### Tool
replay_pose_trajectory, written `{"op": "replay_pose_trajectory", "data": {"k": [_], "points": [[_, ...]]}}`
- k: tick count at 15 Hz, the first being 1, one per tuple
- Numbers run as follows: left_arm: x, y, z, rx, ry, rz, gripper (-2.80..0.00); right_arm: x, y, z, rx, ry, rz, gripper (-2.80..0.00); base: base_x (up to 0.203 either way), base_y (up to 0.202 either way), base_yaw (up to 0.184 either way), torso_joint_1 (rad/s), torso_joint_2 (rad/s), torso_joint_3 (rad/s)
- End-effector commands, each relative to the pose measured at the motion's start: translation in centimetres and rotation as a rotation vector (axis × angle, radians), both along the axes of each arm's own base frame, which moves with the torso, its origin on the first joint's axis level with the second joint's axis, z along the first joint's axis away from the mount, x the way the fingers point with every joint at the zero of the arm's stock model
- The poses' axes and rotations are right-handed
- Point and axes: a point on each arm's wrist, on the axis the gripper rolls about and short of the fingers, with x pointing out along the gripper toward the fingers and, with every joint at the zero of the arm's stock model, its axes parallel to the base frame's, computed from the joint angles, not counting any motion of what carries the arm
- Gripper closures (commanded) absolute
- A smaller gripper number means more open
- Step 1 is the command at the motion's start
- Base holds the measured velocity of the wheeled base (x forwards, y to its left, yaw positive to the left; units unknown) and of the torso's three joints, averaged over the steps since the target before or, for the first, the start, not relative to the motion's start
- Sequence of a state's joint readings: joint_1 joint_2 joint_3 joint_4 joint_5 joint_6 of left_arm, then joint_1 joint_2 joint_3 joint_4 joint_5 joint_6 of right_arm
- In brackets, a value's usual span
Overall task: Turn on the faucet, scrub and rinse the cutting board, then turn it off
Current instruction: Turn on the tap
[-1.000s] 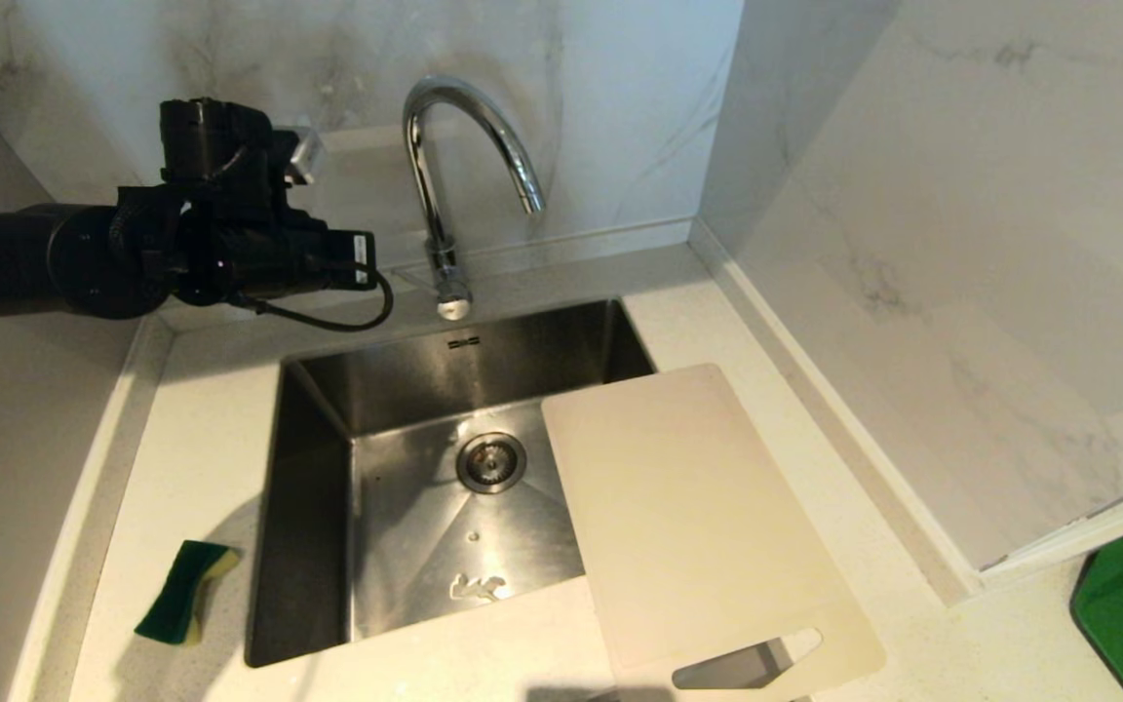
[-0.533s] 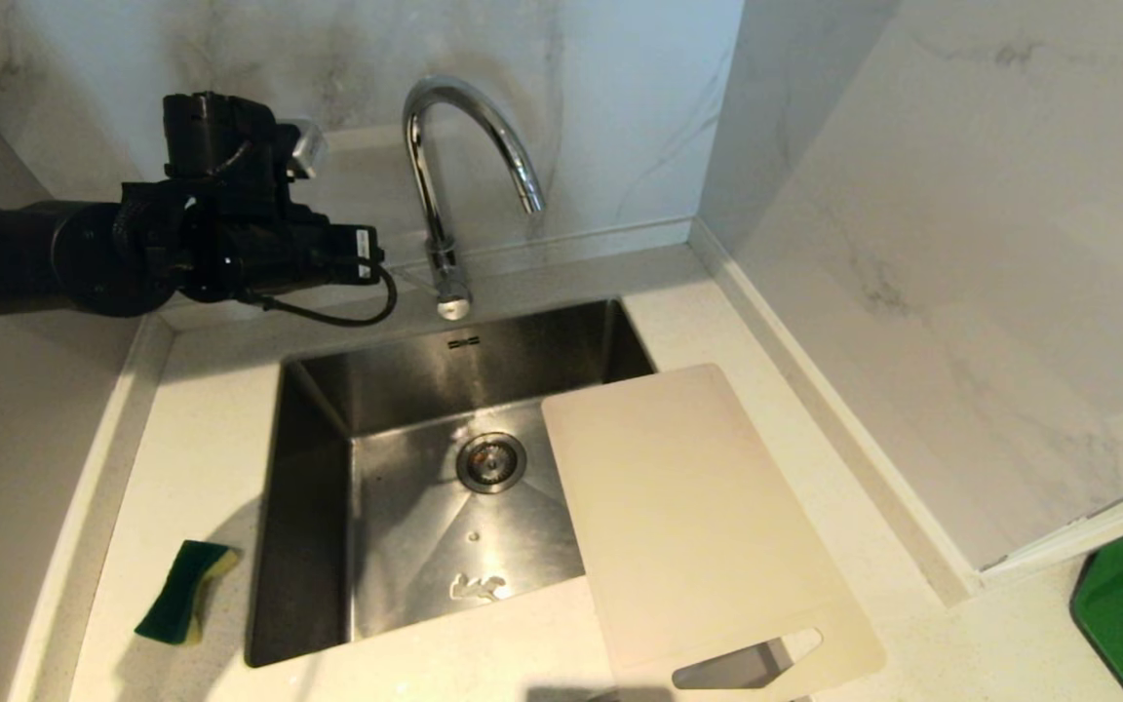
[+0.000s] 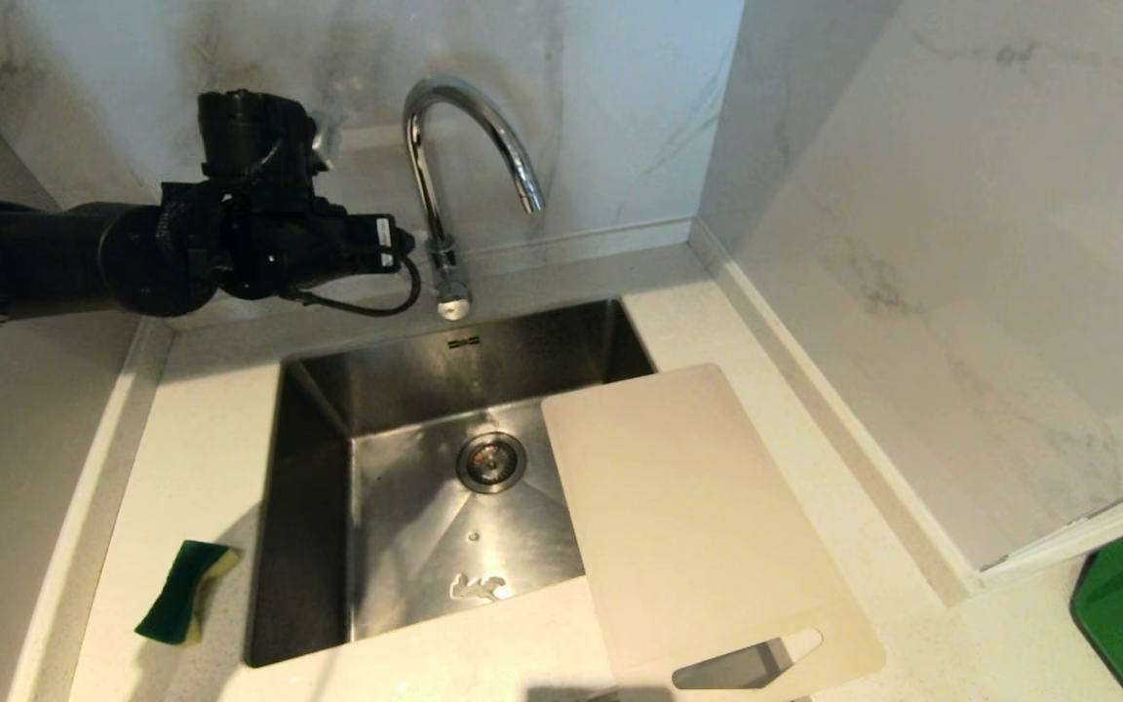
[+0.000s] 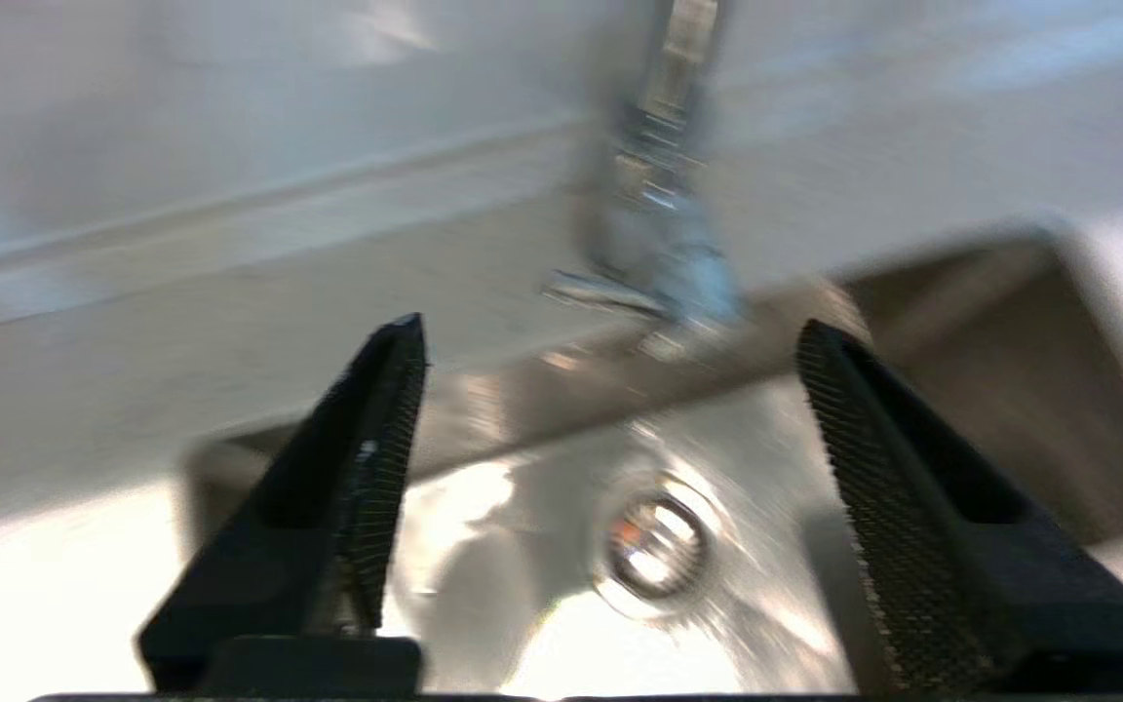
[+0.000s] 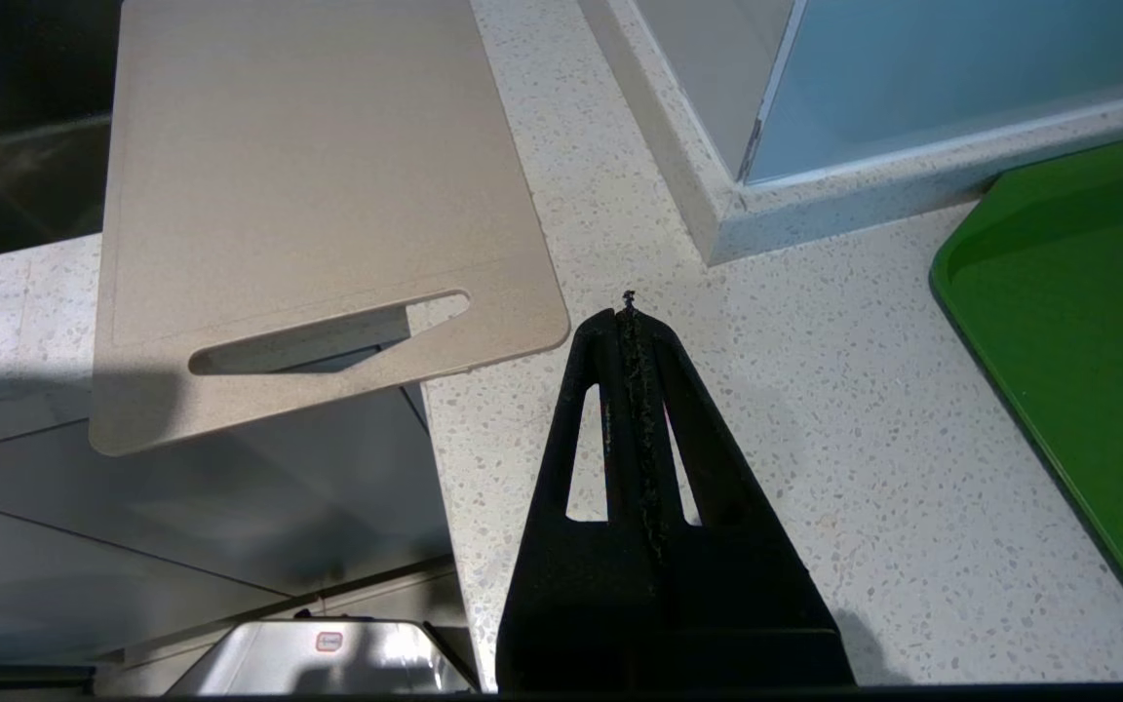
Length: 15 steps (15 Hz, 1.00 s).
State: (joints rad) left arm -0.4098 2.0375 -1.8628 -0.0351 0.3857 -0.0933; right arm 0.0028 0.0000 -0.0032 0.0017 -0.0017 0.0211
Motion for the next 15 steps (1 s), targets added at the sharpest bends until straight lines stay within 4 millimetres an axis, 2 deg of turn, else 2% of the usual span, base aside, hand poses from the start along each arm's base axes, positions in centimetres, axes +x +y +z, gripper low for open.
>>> {"op": "replay_pose_trajectory", "data": {"k": [1, 6, 8, 12, 15], "points": [[1.1, -0.4, -0.7, -0.012, -0.003, 0.081, -2.80, 0.0, 0.0, 0.0, 0.000, 0.000, 0.000, 0.00, 0.000, 0.000, 0.000, 0.000, 0.00, 0.000], [1.1, -2.2, -0.8, -0.201, -0.043, 0.205, -2.80, 0.0, 0.0, 0.0, 0.000, -0.001, 0.000, 0.00, 0.000, 0.000, 0.000, 0.000, 0.00, 0.000], [0.5, -3.1, -0.7, -0.333, -0.069, 0.268, -2.80, 0.0, 0.0, 0.0, 0.000, 0.000, 0.000, 0.00, 0.000, 0.000, 0.000, 0.000, 0.00, 0.000], [0.0, -3.8, -0.6, -0.473, -0.107, 0.352, -2.80, 0.0, 0.0, 0.0, -0.001, 0.000, 0.000, 0.00, 0.000, 0.000, 0.000, 0.000, 0.00, 0.000], [0.3, -3.7, -1.3, -0.484, -0.099, 0.400, -2.80, 0.0, 0.0, 0.0, 0.000, -0.001, 0.000, 0.00, 0.000, 0.000, 0.000, 0.000, 0.00, 0.000]]}}
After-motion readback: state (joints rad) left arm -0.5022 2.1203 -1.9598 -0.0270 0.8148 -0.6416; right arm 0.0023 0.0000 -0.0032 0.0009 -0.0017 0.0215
